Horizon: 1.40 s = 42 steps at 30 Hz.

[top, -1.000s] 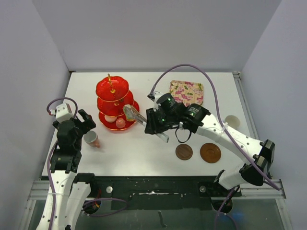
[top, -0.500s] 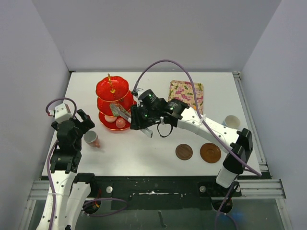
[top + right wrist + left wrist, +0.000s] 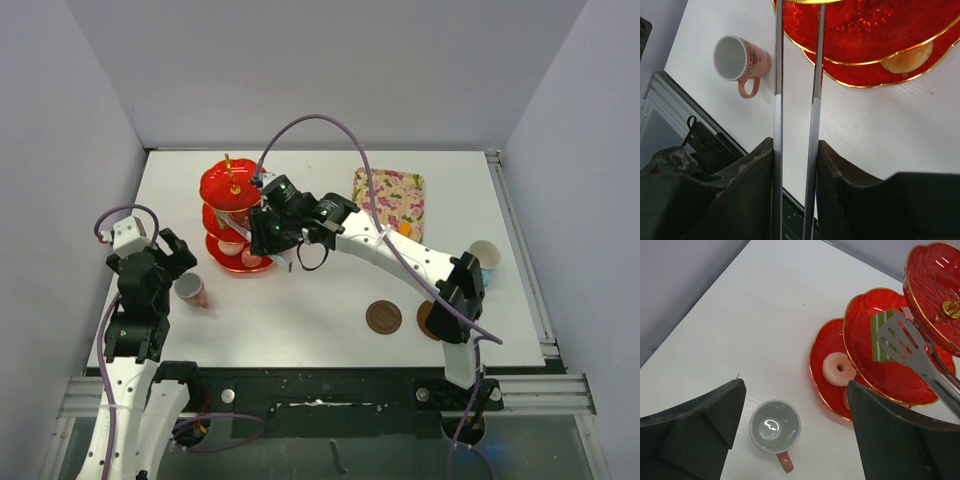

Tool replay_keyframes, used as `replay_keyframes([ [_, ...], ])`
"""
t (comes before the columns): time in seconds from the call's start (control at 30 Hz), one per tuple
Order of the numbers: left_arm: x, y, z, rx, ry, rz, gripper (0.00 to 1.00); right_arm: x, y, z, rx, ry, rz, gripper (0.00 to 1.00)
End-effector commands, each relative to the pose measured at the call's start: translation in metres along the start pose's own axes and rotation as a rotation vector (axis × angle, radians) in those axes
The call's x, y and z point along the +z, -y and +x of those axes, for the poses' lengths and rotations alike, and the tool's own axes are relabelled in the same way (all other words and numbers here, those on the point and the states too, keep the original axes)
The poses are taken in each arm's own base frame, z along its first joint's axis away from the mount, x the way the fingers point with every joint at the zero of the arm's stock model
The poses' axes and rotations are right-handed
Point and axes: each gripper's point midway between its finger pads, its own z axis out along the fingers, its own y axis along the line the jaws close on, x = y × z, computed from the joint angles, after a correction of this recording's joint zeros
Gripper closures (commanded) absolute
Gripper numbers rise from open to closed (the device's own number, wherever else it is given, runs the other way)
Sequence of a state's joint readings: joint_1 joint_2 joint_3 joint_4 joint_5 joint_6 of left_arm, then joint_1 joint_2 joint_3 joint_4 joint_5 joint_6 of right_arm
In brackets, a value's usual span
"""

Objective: Serve the afternoon tea
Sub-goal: Place the desert on the desert table.

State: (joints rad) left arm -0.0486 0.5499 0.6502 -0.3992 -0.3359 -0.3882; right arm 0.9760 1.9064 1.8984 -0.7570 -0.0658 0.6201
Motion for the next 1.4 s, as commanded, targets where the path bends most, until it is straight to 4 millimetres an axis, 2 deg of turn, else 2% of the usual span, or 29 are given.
replay_keyframes([
  [0.0,-0.002,0.006,-0.021,-0.028,0.067,0.018,0.18,0.0,-0.008,-0.036,-0.015,0.102,0.001,0.8],
  [0.17,-0.002,0.006,-0.02,-0.027,0.067,0.019,0.18,0.009,-0.003,-0.045,-0.023,0.119,0.037,0.79],
  [0.33,-0.002,0.006,-0.02,-0.026,0.067,0.021,0.19,0.019,0.003,-0.044,-0.026,0.108,0.067,0.77],
  [0.47,-0.002,0.007,-0.02,-0.027,0.068,0.026,0.19,0.022,0.003,-0.043,-0.028,0.099,0.061,0.69],
  [0.6,-0.001,0.007,-0.02,-0.026,0.066,0.026,0.19,0.017,-0.003,-0.047,-0.031,0.111,0.03,0.6],
  [0.7,-0.001,0.007,-0.019,-0.025,0.064,0.028,0.18,0.013,-0.006,-0.049,-0.028,0.116,0.006,0.58],
  [1.1,-0.001,0.008,-0.019,-0.024,0.062,0.031,0.18,-0.009,-0.014,-0.051,-0.012,0.146,-0.033,0.6],
  [1.37,-0.001,0.008,-0.019,-0.023,0.06,0.03,0.18,-0.021,-0.011,-0.032,-0.003,0.124,-0.05,0.63],
])
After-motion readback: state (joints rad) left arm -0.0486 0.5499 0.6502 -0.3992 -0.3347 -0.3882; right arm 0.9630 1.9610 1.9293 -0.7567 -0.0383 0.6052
